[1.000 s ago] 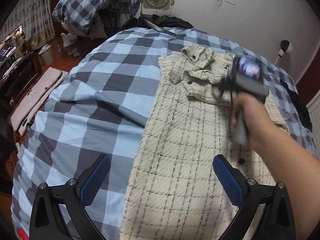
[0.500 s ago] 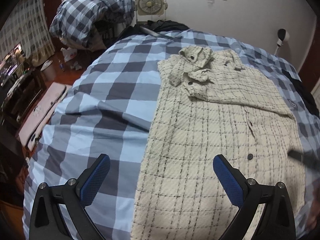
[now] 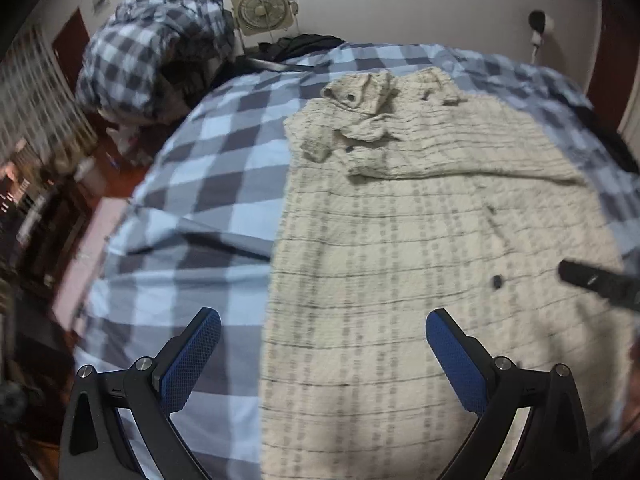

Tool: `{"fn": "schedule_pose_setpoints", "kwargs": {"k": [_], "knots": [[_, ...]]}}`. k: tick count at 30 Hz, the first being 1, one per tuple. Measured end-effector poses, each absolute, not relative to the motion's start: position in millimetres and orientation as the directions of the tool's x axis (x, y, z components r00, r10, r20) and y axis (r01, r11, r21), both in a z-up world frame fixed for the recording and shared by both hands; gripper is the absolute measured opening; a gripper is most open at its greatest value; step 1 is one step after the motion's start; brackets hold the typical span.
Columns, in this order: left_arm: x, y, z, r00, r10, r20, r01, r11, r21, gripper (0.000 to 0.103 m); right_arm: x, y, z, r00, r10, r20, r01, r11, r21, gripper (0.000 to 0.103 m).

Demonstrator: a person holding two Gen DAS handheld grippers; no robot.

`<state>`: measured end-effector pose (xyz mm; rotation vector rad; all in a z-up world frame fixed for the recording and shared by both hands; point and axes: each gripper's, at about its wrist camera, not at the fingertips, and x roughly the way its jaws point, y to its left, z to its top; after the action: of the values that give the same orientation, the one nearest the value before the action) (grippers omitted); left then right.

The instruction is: Fold small clothes

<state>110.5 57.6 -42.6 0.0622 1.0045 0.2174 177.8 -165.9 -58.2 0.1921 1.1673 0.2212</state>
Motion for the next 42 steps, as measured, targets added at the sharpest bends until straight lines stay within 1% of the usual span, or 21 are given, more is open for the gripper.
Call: {"fn": "schedule_pose_setpoints", "kwargs": {"k": [2,4,6,9,12,14,16,19,21,23,26,28,29,30,31,32,33,34,35,38,42], "knots": [[109.5,64.6,-39.2,0.518,0.234,-0.823,-0.186,0.970,0.158,0.103,180.5,-166.9,-57.2,0.386,0.323,-0.864,-0.079,0.945,0.317,0.092],[107.9,75.2,-35.9,0.520,0.242,-0.819,-0.232,0.963,0.137,0.103,185.7,-160.5,-53.0,0.415,0.322,-0.851,-0.100,0.946,0.309,0.092],[105.8,84.7,-32.8,0.527,0.233,-0.817,-0.264,0.959,0.104,0.103,204.8,-141.6,-46.9,0.409,0.310,-0.858,-0.123,0.951,0.284,0.092],[102.0,96.6,-30.9,0.536,0.211,-0.817,-0.308,0.950,0.043,0.103,263.0,-78.2,-22.2,0.396,0.319,-0.861,-0.214,0.944,0.251,0.092],[99.2,108.5,-31.8,0.535,0.194,-0.822,-0.359,0.933,-0.014,0.103,335.6,-3.4,-7.5,0.371,0.395,-0.840,-0.279,0.911,0.305,0.092],[99.2,114.1,-32.7,0.529,0.207,-0.823,-0.380,0.925,-0.012,0.103,380.0,37.9,-8.9,0.356,0.420,-0.835,-0.282,0.900,0.332,0.092],[98.0,121.5,-32.1,0.525,0.209,-0.825,-0.400,0.916,-0.022,0.103,418.9,68.8,-17.1,0.347,0.416,-0.841,-0.239,0.906,0.349,0.092],[92.3,133.0,-32.3,0.546,0.198,-0.814,-0.421,0.905,-0.063,0.103,467.1,107.1,-40.5,0.338,0.330,-0.882,-0.163,0.943,0.290,0.092],[92.1,142.4,-37.2,0.520,0.219,-0.825,-0.457,0.888,-0.052,0.103,492.3,128.3,-61.6,0.321,0.193,-0.927,-0.112,0.980,0.165,0.092],[91.1,152.9,-41.7,0.500,0.211,-0.840,-0.497,0.864,-0.079,0.103,505.3,139.4,-72.3,0.297,0.118,-0.947,-0.119,0.989,0.086,0.092],[87.5,168.0,-45.3,0.493,0.203,-0.846,-0.555,0.822,-0.127,0.103,516.0,152.7,-78.6,0.360,0.088,-0.929,-0.148,0.988,0.036,0.092],[88.0,171.0,-46.1,0.491,0.208,-0.846,-0.564,0.816,-0.127,0.103,519.2,160.2,-82.4,0.391,0.098,-0.915,-0.158,0.987,0.038,0.092],[88.6,171.7,-46.8,0.487,0.213,-0.847,-0.566,0.815,-0.121,0.103,520.1,164.4,-87.0,0.399,0.089,-0.913,-0.164,0.986,0.024,0.090],[88.7,172.6,-47.5,0.484,0.218,-0.847,-0.570,0.813,-0.117,0.103,522.2,167.0,-90.0,0.404,0.066,-0.912,-0.168,0.986,-0.003,0.070],[88.7,174.0,-49.0,0.482,0.216,-0.849,-0.575,0.809,-0.120,0.103,524.4,170.3,-93.5,0.411,0.037,-0.911,-0.179,0.983,-0.041,0.054],[88.6,175.0,-49.9,0.484,0.211,-0.849,-0.576,0.807,-0.127,0.103,524.1,173.0,-95.5,0.425,-0.002,-0.905,-0.193,0.977,-0.093,0.031],[88.6,176.3,-50.8,0.486,0.207,-0.849,-0.576,0.807,-0.134,0.103,524.0,172.6,-93.8,0.433,-0.001,-0.901,-0.215,0.971,-0.104,0.013],[89.5,178.0,-51.0,0.487,0.208,-0.848,-0.577,0.806,-0.133,0.103,523.5,169.3,-87.5,0.441,0.018,-0.897,-0.232,0.968,-0.094,0.008],[89.9,179.4,-49.9,0.486,0.218,-0.846,-0.582,0.803,-0.127,0.103,520.9,163.8,-78.8,0.455,0.037,-0.890,-0.236,0.968,-0.081,0.007],[88.1,184.2,-41.3,0.499,0.256,-0.828,-0.603,0.788,-0.120,0.103,506.9,142.4,-41.7,0.495,0.118,-0.861,-0.245,0.969,-0.008,0.006],[79.3,194.1,-26.7,0.532,0.294,-0.794,-0.626,0.768,-0.135,0.103,465.2,114.1,21.7,0.497,0.199,-0.845,-0.321,0.947,0.035,0.006]]}}
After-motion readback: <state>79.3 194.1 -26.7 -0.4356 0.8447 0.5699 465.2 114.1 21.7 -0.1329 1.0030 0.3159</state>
